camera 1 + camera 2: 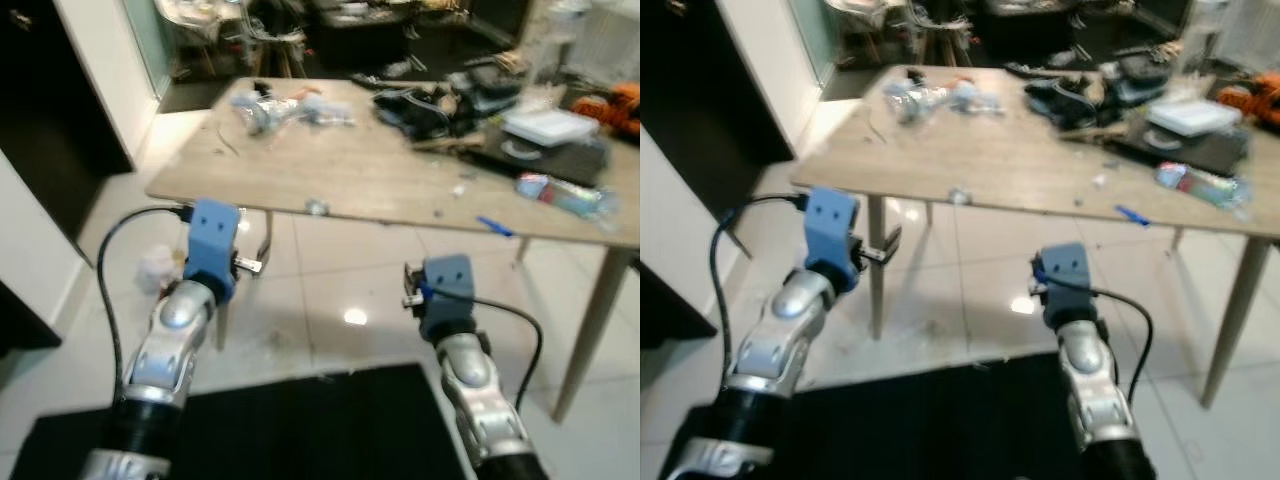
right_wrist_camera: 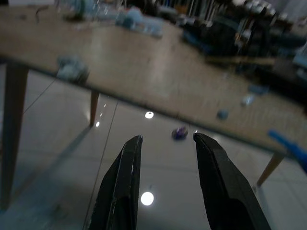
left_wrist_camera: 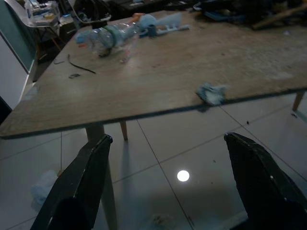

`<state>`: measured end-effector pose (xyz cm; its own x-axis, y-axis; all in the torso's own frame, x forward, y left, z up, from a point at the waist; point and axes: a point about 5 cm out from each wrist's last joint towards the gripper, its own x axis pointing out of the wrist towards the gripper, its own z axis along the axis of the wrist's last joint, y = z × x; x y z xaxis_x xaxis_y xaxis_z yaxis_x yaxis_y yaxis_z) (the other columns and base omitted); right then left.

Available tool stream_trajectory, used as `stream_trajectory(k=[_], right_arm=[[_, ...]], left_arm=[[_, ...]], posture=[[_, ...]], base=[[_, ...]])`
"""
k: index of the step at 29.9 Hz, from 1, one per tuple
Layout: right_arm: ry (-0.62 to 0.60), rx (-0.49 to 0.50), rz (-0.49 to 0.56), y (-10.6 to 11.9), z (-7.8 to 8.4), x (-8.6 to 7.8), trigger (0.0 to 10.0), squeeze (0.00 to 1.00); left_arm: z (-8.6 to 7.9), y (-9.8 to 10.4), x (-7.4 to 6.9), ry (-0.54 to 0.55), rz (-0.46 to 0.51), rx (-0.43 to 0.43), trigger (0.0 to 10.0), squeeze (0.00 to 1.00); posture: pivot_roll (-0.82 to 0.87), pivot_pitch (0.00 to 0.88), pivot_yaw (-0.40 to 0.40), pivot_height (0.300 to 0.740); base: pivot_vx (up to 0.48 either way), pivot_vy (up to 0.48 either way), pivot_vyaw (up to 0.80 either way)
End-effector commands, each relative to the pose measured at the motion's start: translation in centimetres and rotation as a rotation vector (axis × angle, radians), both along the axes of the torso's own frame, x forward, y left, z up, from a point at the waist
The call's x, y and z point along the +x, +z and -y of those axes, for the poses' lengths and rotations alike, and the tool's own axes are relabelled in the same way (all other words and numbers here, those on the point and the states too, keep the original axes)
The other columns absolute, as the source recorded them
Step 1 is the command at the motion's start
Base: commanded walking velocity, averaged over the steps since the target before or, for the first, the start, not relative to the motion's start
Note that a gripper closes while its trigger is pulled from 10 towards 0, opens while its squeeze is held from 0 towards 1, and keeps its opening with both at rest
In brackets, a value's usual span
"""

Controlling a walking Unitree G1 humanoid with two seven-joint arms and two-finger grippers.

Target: Picking trash to rubbish bin

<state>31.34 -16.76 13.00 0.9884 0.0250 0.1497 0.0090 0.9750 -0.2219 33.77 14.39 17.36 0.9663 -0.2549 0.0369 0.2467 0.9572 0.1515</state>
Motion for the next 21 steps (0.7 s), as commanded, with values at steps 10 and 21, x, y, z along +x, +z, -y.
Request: stream_trajectory(k=[10,21], right_arm=[[0.038,-0.045,0.007,0.1,-0.6,-0.2,10.0,0.0],[0.17,0.009,0.035,0.5,-2.0,-0.5,10.0,0.0]], left_arm=[[-0.8,-0.5,-0.1,0.02,-0.026,0.012,10.0,0.0],[-0.6,-0.7,-0.1,0.018,-0.032,0.011,10.0,0.0]], posture=[[-0.01,0.098,0.06,0.74],[-0.02,0.102,0.058,0.74]], base=[[0.376,0.0,0.08],[0.377,0.0,0.36]])
